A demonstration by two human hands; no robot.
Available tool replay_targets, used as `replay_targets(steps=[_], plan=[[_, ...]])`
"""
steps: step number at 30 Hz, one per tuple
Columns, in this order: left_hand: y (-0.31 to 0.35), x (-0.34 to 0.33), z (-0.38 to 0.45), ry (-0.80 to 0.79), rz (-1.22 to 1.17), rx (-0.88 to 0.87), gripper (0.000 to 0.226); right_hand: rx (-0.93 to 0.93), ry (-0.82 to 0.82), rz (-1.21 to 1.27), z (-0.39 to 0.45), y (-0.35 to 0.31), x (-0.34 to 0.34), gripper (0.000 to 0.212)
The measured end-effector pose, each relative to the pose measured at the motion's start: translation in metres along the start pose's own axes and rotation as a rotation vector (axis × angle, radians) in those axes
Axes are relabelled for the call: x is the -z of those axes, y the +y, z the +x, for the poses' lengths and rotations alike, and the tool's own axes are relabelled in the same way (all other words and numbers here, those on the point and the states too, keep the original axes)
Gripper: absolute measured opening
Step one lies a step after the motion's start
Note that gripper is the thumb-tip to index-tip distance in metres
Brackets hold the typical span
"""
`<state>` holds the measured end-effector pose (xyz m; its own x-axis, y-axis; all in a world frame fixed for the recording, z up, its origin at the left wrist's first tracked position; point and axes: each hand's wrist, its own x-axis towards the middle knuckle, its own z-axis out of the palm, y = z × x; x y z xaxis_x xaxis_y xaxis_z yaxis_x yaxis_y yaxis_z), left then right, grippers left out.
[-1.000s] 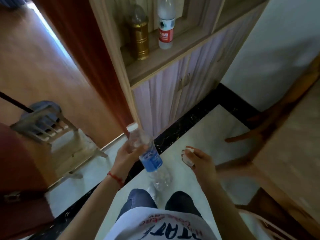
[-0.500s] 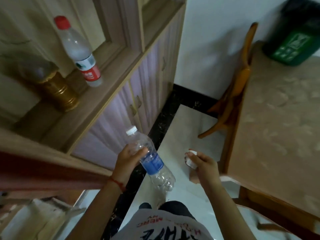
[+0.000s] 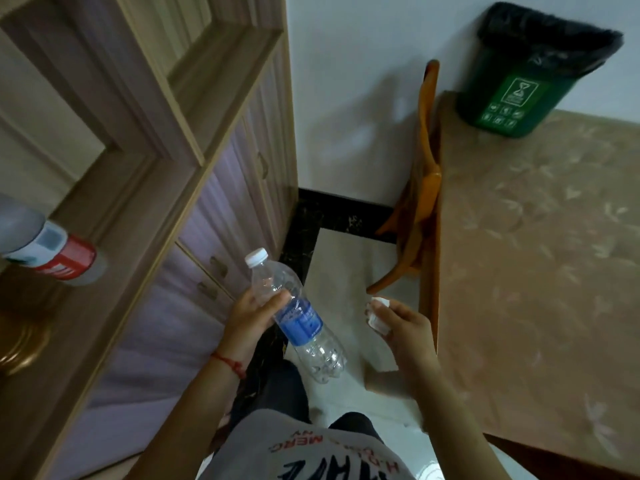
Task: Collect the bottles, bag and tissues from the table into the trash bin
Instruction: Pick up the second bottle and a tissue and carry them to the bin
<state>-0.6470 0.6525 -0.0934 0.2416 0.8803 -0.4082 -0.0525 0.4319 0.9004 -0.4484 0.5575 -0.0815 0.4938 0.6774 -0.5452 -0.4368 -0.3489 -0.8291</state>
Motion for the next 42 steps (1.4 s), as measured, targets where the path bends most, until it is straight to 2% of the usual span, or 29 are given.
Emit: replay_targets(steps=[4,9,12,16,20,24,27,31,35,39,42], plan=[[0.016,-0.004,0.059,-0.022,-0.014,0.021,0.051,-0.005,0.019,-0.001,0.042,-0.017,-0.019,0.008],[0.050,-0.018,0.143,-0.081,-0.015,0.006,0.022,0.041,0.079,0.004,0.099,-0.050,-0.050,0.008],[0.080,-0.031,0.189,-0.121,-0.029,-0.015,0.019,0.035,0.101,0.045,0.136,-0.075,-0.070,0.007],[0.114,-0.046,0.243,-0.166,-0.043,-0.034,0.036,0.031,0.128,0.108,0.184,-0.108,-0.094,0.009],[0.132,-0.057,0.289,-0.153,-0.026,-0.013,0.033,0.049,0.157,0.121,0.222,-0.133,-0.107,0.006],[0.146,-0.072,0.329,-0.153,-0.027,0.008,0.047,0.033,0.139,0.113,0.259,-0.154,-0.112,0.004],[0.156,-0.089,0.360,-0.158,-0.010,0.000,0.046,0.038,0.132,0.096,0.292,-0.173,-0.114,0.006],[0.171,-0.118,0.404,-0.133,-0.026,-0.015,0.026,0.057,0.096,0.098,0.339,-0.209,-0.116,0.005],[0.189,-0.145,0.437,-0.164,-0.019,-0.020,0.053,0.075,0.071,0.077,0.379,-0.243,-0.114,0.003],[0.198,-0.165,0.469,-0.136,0.011,-0.016,0.019,0.075,0.083,0.033,0.403,-0.272,-0.112,0.004],[0.208,-0.179,0.485,-0.186,0.055,-0.013,0.018,0.066,0.090,0.058,0.415,-0.285,-0.110,0.008]])
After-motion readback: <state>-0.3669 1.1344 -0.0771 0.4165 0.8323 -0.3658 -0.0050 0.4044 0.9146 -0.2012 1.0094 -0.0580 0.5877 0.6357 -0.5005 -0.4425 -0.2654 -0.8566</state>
